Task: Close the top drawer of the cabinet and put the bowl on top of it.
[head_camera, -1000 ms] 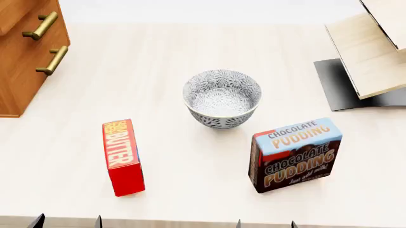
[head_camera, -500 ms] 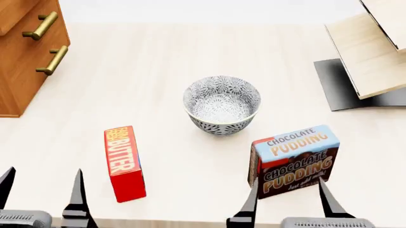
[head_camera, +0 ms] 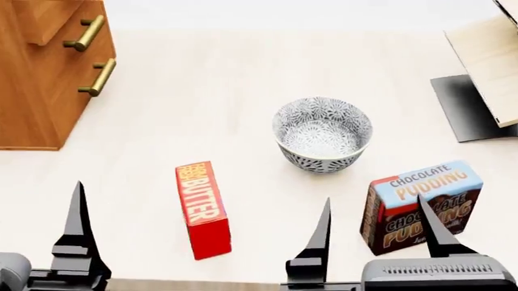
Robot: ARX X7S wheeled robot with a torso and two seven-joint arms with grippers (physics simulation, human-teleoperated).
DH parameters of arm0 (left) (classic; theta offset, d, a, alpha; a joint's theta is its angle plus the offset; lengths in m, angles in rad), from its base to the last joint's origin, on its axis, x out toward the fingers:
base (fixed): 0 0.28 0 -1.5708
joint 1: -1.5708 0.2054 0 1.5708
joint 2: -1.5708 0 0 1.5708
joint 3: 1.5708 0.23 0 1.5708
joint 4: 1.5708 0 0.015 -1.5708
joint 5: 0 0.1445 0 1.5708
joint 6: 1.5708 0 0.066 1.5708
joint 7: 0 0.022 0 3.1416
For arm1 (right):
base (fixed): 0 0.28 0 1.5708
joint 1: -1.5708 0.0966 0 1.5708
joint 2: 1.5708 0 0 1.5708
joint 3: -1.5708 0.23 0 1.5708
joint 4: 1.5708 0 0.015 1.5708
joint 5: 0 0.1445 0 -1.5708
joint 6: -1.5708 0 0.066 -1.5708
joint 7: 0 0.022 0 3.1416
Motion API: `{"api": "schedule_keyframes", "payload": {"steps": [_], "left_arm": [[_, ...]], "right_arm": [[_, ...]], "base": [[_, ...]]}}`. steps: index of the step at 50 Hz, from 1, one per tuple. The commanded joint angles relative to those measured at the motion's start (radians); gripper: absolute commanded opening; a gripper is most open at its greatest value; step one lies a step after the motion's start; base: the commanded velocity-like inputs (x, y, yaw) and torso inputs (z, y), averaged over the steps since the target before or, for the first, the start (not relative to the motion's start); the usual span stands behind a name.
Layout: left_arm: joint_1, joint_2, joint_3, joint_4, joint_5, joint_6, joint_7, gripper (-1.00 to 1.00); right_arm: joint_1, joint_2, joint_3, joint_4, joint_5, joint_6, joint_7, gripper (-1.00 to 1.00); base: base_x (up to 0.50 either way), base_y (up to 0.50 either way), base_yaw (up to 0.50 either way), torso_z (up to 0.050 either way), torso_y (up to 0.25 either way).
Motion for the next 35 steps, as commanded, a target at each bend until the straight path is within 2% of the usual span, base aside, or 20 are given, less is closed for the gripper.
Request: {"api": "schedule_keyframes", "payload": {"steps": [1,32,35], "left_arm": [[0.002,-0.017,0.012,0.051,-0.005,-0.026,-0.026,1.00],[0.014,-0.045,0.040,0.060,-0.022,-0.013,-0.066,1.00],[0.013,-0.047,0.042,0.060,-0.025,-0.015,-0.070,1.00]], "right_arm": [[-0.001,0.011,0.008,-0.058,0.020,0.035,0.002,1.00],[-0.007,0.018,-0.017,-0.036,0.041,-0.002,0.029,1.00],[-0.007,0.019,-0.019,-0.031,0.038,-0.006,0.036,1.00]], "base": [[0.00,0.50,0.00,0.000,0.000],[0.00,0.50,0.00,0.000,0.000],[0.00,0.20,0.00,0.000,0.000]]}}
